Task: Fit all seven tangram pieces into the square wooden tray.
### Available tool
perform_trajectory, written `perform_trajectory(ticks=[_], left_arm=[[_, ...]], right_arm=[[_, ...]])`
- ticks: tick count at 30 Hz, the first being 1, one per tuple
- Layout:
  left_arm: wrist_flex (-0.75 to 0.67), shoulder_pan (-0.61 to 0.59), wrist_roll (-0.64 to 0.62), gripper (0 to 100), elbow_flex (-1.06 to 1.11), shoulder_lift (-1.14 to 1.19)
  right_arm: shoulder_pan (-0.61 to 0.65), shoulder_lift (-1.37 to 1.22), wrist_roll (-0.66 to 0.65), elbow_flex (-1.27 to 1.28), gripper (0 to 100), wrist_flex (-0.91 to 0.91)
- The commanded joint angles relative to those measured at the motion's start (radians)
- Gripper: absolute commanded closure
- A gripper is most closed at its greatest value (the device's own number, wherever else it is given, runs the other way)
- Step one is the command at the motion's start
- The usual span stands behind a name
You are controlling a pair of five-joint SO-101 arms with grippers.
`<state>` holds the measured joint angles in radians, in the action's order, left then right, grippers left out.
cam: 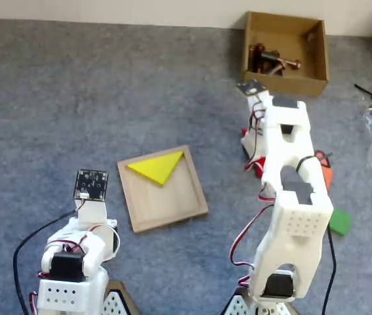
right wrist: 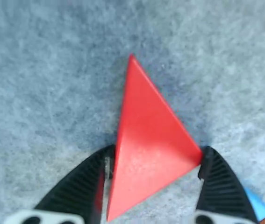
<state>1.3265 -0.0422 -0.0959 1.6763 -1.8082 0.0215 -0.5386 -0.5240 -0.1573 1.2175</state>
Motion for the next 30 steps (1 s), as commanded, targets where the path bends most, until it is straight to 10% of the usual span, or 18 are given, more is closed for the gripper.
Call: perform_trajectory(ticks=[1,30], left_arm=[[-0.002,0.015,-0.008,99,0.019,-0.007],[-0.002,0.015,-0.008,99,0.019,-0.007]], right_arm=[[0.024,0.022,0.031,-0.077,80.3,0.071],[0.101,0.018,0.041,-0.242,72.8,0.236]])
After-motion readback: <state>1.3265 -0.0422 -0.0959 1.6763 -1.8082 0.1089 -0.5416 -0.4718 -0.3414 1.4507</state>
